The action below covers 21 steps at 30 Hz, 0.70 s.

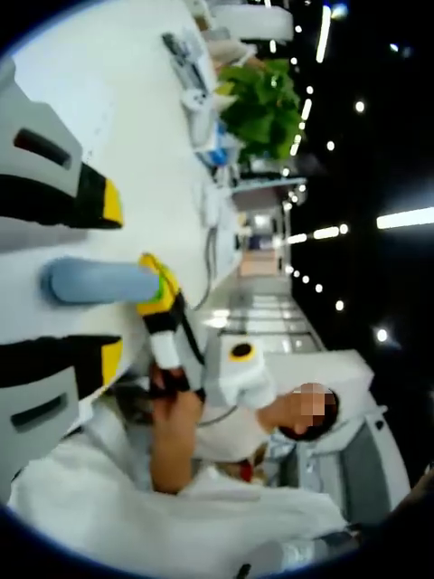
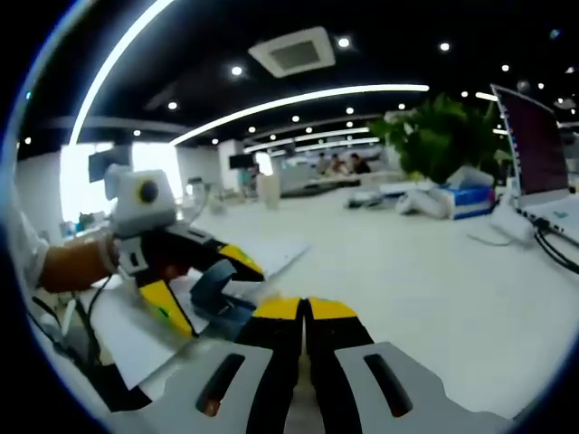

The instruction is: Pick up the paper insert the paper into the punch align the paper edges press the punch to punch holes

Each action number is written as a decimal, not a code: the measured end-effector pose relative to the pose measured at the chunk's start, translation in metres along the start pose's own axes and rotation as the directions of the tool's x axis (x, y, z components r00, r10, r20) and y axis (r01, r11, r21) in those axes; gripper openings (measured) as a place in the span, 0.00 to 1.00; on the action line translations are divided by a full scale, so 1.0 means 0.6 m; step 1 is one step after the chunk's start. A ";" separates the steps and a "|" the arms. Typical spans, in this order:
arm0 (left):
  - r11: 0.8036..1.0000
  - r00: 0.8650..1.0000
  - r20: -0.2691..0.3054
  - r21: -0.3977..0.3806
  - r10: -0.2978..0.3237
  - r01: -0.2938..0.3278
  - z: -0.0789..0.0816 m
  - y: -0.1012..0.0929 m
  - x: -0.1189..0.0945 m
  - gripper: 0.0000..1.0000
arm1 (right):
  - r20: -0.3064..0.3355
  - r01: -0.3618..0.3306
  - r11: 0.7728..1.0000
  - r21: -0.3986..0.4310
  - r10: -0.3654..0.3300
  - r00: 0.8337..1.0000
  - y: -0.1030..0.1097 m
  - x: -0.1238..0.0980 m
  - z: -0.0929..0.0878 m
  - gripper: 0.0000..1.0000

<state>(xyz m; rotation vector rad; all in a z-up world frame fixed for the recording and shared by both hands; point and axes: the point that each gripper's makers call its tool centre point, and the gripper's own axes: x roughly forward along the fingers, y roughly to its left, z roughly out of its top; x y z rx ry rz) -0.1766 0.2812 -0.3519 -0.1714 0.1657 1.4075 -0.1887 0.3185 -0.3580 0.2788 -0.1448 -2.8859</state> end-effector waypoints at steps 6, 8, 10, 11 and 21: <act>0.999 1.000 0.003 0.032 0.002 -0.002 -0.003 0.000 0.001 0.45 | -0.009 0.019 1.000 -0.019 -0.019 1.000 -0.001 -0.002 -0.005 0.05; 0.999 1.000 -0.004 0.049 0.019 -0.018 -0.007 0.005 0.000 0.44 | -0.008 0.029 0.999 -0.030 -0.029 1.000 -0.001 -0.002 -0.005 0.05; 0.998 1.000 -0.009 0.057 0.023 -0.022 -0.009 0.005 -0.001 0.42 | -0.019 0.037 0.998 -0.051 -0.038 0.999 0.001 -0.002 -0.008 0.05; 0.998 1.000 -0.010 0.060 0.022 -0.021 -0.009 0.005 -0.002 0.41 | -0.027 0.038 0.998 -0.058 -0.040 0.999 0.002 -0.001 -0.009 0.05; 0.998 1.000 -0.015 0.064 0.012 -0.011 -0.011 -0.001 0.000 0.40 | -0.045 0.015 0.996 -0.085 -0.019 0.999 0.026 0.003 -0.014 0.05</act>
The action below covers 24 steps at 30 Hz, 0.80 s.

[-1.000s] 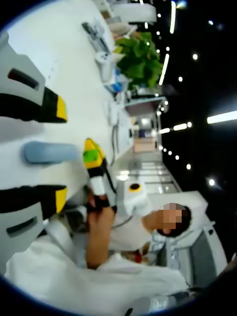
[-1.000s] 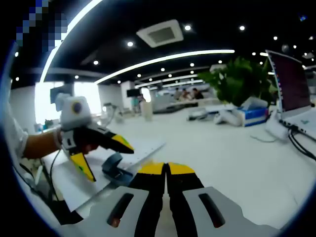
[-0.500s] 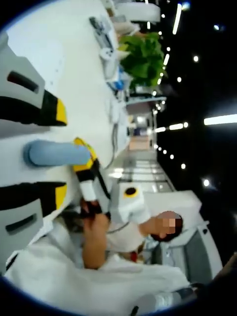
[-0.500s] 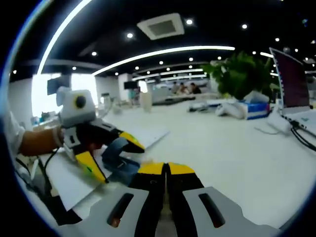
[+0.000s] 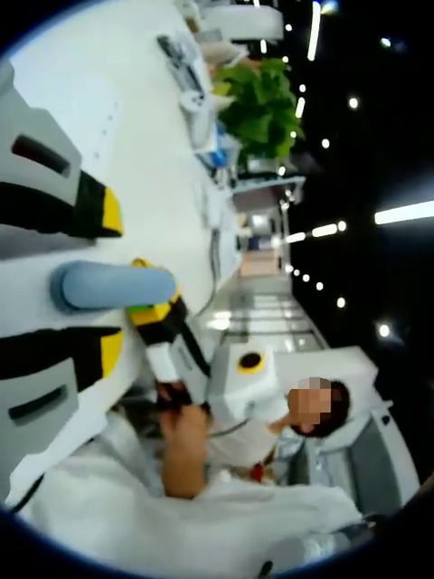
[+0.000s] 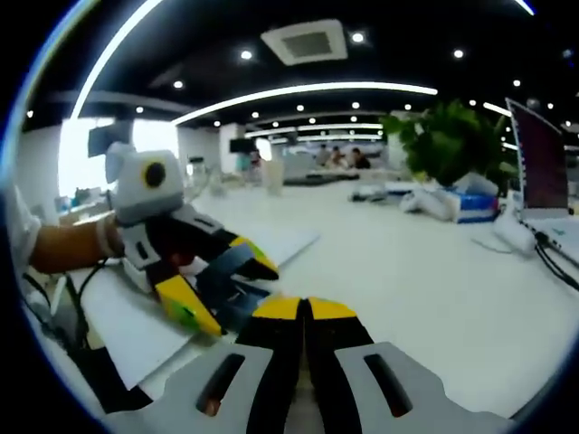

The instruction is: Pick up the paper insert the paper into the punch align the paper edges press the punch to punch holes

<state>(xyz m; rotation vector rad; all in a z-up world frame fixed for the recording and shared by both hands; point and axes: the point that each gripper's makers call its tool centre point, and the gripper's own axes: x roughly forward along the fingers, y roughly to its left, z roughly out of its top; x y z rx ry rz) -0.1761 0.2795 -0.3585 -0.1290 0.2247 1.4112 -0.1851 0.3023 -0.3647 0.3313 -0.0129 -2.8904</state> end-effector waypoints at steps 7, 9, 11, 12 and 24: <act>1.000 1.000 -0.003 0.023 -0.003 0.003 -0.001 -0.003 0.001 0.36 | -0.010 -0.005 1.000 -0.015 0.005 1.000 0.001 0.001 -0.002 0.05; 1.000 1.000 -0.004 0.027 -0.004 0.004 -0.001 -0.003 0.001 0.35 | -0.012 -0.005 1.000 -0.018 0.005 1.000 0.001 0.001 -0.002 0.05; 0.999 1.000 -0.004 0.034 -0.006 0.007 -0.002 -0.004 0.001 0.33 | -0.012 -0.004 1.000 -0.019 0.004 1.000 0.001 0.001 -0.002 0.05; 0.999 1.000 -0.004 0.037 -0.008 0.008 -0.002 -0.005 0.001 0.32 | -0.013 -0.005 1.000 -0.018 0.004 1.000 0.001 0.002 -0.002 0.05; 0.999 1.000 -0.001 0.046 -0.024 0.024 -0.001 -0.009 0.001 0.26 | -0.021 -0.011 1.000 -0.013 0.010 1.000 0.002 0.004 -0.003 0.05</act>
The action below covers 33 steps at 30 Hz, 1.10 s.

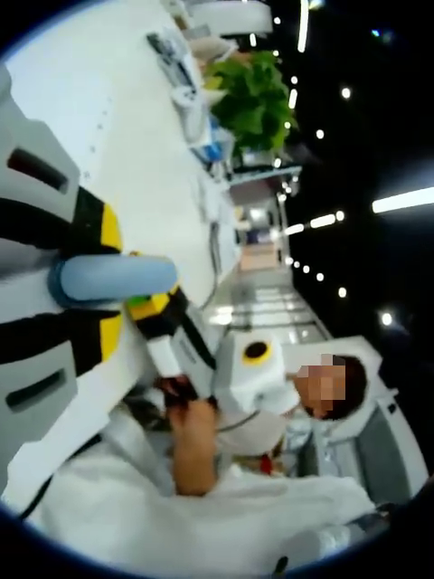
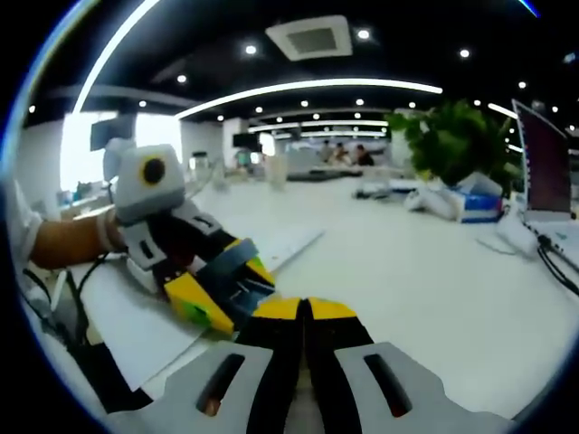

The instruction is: Pick up the paper insert the paper into the punch align the paper edges press the punch to punch holes

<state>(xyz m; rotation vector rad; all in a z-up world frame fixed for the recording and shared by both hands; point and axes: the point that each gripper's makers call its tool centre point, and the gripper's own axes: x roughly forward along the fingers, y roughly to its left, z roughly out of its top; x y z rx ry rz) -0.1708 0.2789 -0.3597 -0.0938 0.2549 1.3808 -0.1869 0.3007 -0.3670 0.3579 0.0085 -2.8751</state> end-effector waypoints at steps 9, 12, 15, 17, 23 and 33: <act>1.000 1.000 0.002 -0.005 0.001 -0.001 0.001 0.001 0.000 0.25 | 0.114 0.052 0.998 0.028 -0.055 0.992 -0.018 -0.027 0.068 0.05; 1.000 1.000 0.001 -0.005 0.001 -0.001 0.000 0.000 0.001 0.25 | 0.156 0.042 0.998 -0.044 -0.035 0.987 -0.004 -0.027 0.092 0.05; 1.000 1.000 0.001 -0.005 0.001 -0.001 0.000 0.000 0.001 0.24 | 0.175 0.034 0.995 -0.099 -0.016 0.984 0.014 -0.022 0.107 0.05; 1.000 1.000 0.001 -0.004 0.001 -0.001 0.000 0.000 0.002 0.24 | 0.190 0.034 0.990 -0.137 -0.008 0.982 0.028 -0.017 0.122 0.05; 1.000 1.000 0.000 -0.005 0.001 -0.001 0.000 0.000 0.002 0.24 | 0.172 0.033 0.988 -0.152 -0.006 0.985 0.052 0.013 0.132 0.05; 1.000 1.000 -0.001 -0.005 0.000 0.000 0.000 0.001 0.002 0.24 | 0.154 0.047 0.992 -0.120 -0.028 0.988 0.057 0.026 0.108 0.05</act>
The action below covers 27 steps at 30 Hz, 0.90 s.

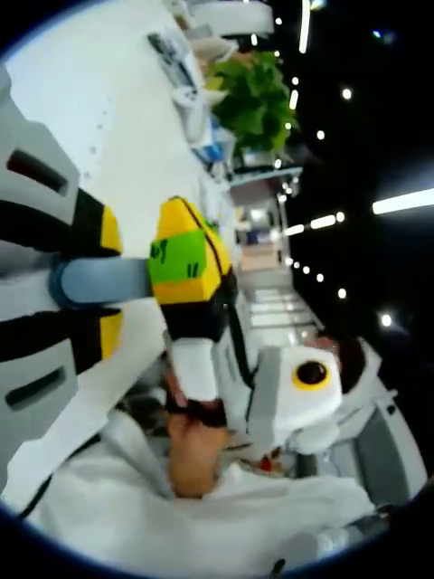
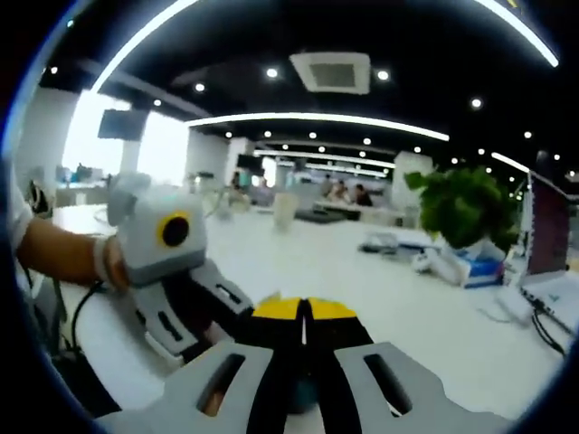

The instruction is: Pick up the paper insert the paper into the punch align the paper edges press the punch to punch holes

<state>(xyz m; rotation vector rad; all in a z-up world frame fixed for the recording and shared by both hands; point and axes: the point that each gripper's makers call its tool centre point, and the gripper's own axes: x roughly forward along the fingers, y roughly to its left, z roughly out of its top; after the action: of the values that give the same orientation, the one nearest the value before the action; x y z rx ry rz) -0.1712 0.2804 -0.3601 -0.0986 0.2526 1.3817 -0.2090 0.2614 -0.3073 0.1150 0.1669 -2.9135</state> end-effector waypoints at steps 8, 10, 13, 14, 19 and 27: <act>1.000 1.000 -0.001 -0.010 0.001 -0.001 0.000 0.000 0.001 0.24 | 0.013 -0.010 0.995 0.103 0.009 1.000 -0.005 0.005 -0.002 0.04; 1.000 1.000 -0.001 -0.008 0.001 -0.001 0.000 0.000 0.001 0.24 | 0.022 -0.006 0.996 0.089 0.004 1.000 -0.006 0.003 -0.006 0.04; 1.000 1.000 -0.001 -0.008 0.001 -0.001 0.000 0.000 0.002 0.24 | 0.037 0.027 0.994 0.105 -0.032 0.999 -0.013 0.001 -0.011 0.04; 1.000 1.000 -0.001 -0.007 0.001 -0.001 0.000 -0.001 0.002 0.24 | 0.055 0.025 0.991 0.135 -0.032 0.998 -0.014 -0.001 -0.009 0.03; 1.000 1.000 -0.002 -0.006 0.000 0.000 0.000 -0.002 0.001 0.24 | 0.065 0.065 0.983 0.170 -0.077 0.995 -0.020 -0.003 -0.017 0.03; 1.000 1.000 -0.002 -0.011 0.001 -0.001 0.000 -0.001 0.000 0.24 | 0.016 0.092 0.972 0.216 -0.097 0.995 -0.029 -0.005 -0.055 0.02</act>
<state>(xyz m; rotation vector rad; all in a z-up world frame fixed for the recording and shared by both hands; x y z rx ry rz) -0.1708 0.2802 -0.3603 -0.1090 0.2464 1.3841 -0.2076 0.2829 -0.3380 0.1058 -0.1520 -3.0181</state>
